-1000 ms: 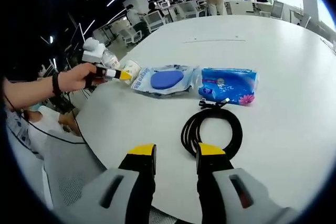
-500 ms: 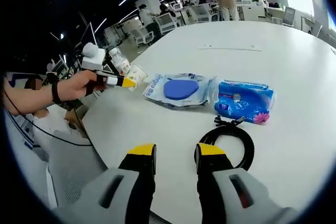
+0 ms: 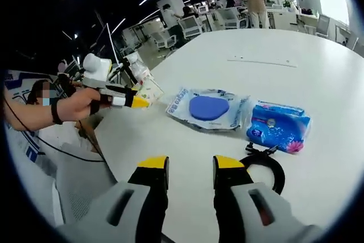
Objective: Arrange the tabletop items into an orderly group along one side of the table until the central work area is clear of visible clutter.
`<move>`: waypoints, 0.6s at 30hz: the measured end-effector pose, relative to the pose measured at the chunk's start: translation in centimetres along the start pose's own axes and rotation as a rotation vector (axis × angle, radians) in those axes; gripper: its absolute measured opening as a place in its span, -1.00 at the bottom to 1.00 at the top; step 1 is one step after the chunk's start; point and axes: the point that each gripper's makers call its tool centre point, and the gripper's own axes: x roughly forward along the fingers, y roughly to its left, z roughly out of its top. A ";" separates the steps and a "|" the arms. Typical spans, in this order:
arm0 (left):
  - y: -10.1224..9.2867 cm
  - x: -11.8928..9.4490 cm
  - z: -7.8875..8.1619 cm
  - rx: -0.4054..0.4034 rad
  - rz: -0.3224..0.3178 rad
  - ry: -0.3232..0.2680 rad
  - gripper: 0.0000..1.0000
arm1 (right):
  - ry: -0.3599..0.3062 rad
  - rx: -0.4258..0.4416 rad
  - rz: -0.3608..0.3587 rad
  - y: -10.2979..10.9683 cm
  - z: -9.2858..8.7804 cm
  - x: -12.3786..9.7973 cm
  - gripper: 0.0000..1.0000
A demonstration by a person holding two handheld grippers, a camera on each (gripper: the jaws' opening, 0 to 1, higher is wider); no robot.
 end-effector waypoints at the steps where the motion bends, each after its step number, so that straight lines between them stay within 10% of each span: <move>1: -0.3 -0.2 -0.1 0.008 -0.008 -0.004 -0.27 | -0.001 -0.004 0.004 0.1 0.2 0.1 -0.42; 18: -7.4 -2.7 -0.8 0.164 -0.141 -0.037 -0.27 | -0.010 -0.079 0.105 3.3 3.5 2.1 -0.42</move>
